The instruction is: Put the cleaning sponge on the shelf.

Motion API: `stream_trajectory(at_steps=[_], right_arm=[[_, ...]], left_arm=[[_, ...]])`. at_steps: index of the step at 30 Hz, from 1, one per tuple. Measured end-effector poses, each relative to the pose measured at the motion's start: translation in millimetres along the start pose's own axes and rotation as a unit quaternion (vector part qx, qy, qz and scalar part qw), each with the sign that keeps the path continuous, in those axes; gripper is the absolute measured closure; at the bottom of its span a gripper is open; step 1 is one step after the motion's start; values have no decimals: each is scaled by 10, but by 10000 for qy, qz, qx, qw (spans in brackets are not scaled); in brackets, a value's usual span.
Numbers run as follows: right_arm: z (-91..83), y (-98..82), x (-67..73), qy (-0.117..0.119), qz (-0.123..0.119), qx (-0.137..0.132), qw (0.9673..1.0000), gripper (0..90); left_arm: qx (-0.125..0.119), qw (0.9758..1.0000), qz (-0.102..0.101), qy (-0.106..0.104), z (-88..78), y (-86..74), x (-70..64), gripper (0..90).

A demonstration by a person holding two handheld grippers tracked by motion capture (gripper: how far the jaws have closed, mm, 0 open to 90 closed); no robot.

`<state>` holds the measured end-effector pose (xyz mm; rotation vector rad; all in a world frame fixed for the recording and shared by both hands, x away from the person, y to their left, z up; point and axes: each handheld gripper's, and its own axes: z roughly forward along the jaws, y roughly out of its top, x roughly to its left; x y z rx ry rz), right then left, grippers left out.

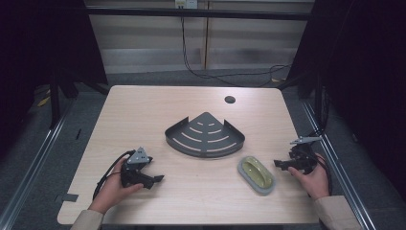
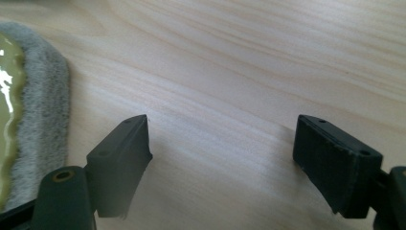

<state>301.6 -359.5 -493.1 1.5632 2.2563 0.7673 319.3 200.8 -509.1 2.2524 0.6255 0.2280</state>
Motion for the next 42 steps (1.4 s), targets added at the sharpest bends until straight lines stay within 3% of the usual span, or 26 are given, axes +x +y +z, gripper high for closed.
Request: stream_trajectory(at_steps=[5,10,17,31,42], right_arm=[[-113,131,23,80,-62,218,9997,229],[-207,253,53,210,30,367,9991,232],[-299,444,173,340,-259,827,9957,253],[-469,675,276,351,-480,1167,9914,271],[-566,816,442,403,-624,1383,9876,300]], left_arm=[[-4,10000,3,3,0,0,1,144],[2,10000,2,4,0,0,0,143],[-1,10000,-3,0,0,0,0,143],[1,10000,-1,0,0,0,0,143],[-7,10000,-2,-6,1,-1,0,143]])
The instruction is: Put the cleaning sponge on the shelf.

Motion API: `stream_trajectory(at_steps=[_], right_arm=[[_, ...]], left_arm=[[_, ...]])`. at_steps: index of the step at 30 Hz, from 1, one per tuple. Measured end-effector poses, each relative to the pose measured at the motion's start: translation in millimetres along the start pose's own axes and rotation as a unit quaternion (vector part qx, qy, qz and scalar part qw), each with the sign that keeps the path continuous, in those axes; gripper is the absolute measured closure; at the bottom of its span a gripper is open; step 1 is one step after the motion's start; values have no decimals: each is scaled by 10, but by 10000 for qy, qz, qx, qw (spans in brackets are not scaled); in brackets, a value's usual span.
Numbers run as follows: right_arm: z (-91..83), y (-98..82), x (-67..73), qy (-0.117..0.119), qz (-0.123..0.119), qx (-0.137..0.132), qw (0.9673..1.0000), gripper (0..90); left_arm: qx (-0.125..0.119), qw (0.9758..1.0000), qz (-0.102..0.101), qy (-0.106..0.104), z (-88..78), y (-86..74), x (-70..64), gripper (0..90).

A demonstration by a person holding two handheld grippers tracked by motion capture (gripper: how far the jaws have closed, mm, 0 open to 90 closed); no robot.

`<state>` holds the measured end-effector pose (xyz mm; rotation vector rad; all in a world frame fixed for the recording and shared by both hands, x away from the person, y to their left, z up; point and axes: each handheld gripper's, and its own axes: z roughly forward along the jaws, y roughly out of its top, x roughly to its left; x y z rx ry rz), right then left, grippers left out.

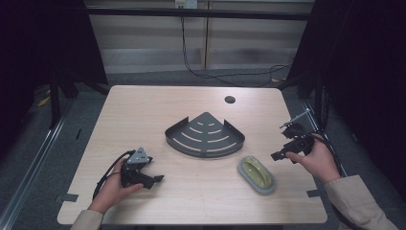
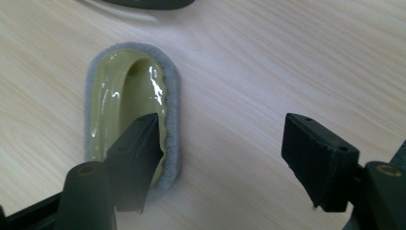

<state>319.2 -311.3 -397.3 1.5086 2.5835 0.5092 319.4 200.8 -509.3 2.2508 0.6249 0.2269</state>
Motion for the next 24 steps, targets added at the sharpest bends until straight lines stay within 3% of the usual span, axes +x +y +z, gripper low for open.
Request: stream_trajectory(at_steps=[10,24], right_arm=[[-27,114,219,78,-246,323,9991,320],[47,200,418,237,-467,506,9973,345]], left_arm=[[3,10000,3,3,0,0,0,143],[8,10000,3,6,-1,1,0,143]])
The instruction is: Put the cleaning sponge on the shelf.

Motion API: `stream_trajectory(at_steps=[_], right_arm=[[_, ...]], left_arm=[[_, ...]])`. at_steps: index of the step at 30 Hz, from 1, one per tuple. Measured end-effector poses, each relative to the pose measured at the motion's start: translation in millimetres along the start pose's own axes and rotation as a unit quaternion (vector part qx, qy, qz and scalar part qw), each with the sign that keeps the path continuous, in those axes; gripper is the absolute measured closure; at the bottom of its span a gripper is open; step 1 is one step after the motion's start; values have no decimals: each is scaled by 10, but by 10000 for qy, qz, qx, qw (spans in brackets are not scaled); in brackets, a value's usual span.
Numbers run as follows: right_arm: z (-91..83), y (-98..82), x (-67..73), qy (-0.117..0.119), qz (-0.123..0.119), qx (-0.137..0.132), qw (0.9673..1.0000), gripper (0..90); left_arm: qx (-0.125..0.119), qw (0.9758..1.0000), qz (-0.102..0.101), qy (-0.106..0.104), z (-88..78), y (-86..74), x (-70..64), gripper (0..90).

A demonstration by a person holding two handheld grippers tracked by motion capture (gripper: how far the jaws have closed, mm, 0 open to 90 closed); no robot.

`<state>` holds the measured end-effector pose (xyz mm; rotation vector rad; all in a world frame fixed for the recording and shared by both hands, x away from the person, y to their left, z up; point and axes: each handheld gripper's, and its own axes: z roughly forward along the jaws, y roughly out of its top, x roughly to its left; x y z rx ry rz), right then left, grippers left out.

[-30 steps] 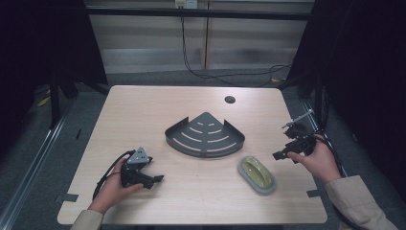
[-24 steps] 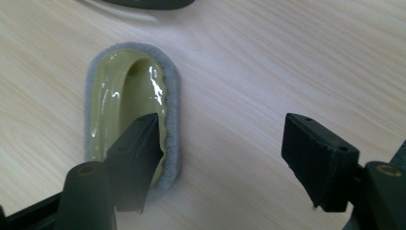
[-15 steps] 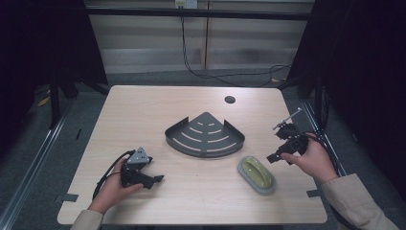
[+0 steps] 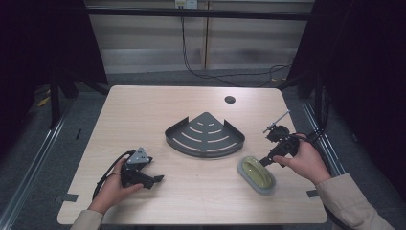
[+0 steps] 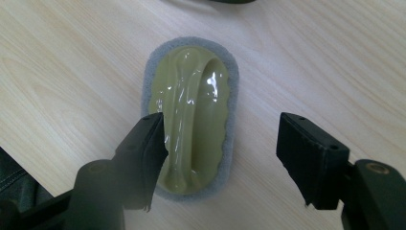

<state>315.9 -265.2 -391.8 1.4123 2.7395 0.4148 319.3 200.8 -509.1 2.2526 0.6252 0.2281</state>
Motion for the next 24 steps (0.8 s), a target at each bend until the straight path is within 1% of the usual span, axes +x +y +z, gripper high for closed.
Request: stream_trajectory(at_steps=[2,10,17,18,23,24], right_arm=[[6,5,12,21,17,16,10000,348],[64,34,74,76,-92,63,9999,370],[127,46,113,143,-93,108,9998,386],[145,50,118,161,-139,115,9997,390],[173,57,139,176,-160,161,9996,392],[189,56,144,178,-195,161,9995,399]], left_arm=[[-4,10000,2,2,0,0,0,143],[-4,10000,2,2,1,0,0,143],[-4,10000,0,2,0,0,0,143],[-2,10000,-2,0,0,0,0,143],[1,10000,-2,-1,0,0,0,143],[2,10000,-1,0,0,0,0,143]])
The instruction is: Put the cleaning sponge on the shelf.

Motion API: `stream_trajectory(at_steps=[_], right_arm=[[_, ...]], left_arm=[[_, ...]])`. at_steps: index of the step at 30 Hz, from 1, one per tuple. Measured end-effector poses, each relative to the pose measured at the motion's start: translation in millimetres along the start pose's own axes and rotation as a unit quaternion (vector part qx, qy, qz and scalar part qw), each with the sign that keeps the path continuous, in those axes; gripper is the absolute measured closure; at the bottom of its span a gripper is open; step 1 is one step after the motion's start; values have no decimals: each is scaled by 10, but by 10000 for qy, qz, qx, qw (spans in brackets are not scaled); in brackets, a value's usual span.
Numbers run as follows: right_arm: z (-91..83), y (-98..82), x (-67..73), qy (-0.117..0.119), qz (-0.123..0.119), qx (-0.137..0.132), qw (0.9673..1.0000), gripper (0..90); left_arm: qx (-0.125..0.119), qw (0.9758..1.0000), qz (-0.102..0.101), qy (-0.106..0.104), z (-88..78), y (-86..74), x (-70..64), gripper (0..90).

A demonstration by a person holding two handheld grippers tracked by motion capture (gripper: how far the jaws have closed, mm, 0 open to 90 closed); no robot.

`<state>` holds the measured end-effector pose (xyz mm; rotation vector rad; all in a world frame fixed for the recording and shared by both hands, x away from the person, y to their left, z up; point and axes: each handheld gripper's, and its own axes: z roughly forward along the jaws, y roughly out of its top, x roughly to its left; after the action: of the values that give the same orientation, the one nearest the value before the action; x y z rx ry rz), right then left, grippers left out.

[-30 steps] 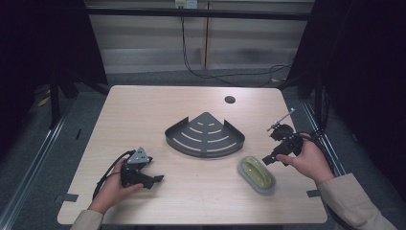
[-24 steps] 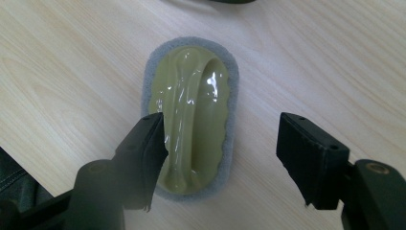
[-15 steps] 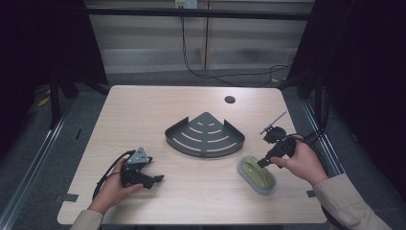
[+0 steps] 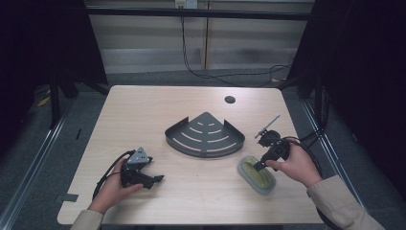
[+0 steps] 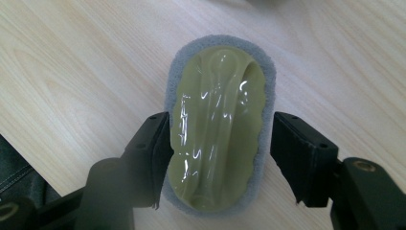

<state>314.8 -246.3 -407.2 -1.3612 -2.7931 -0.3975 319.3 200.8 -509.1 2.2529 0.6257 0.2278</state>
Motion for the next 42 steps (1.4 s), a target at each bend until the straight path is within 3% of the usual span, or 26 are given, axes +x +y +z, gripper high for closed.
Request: stream_trajectory(at_steps=[16,36,42], right_arm=[[89,-22,-2,51,15,104,9999,431],[169,-21,15,71,-51,244,9997,585],[180,-10,24,79,-50,319,9994,670]], left_arm=[[-5,10000,4,3,0,0,0,143],[-1,10000,1,0,0,0,0,143],[-1,10000,-1,0,0,0,0,143]])
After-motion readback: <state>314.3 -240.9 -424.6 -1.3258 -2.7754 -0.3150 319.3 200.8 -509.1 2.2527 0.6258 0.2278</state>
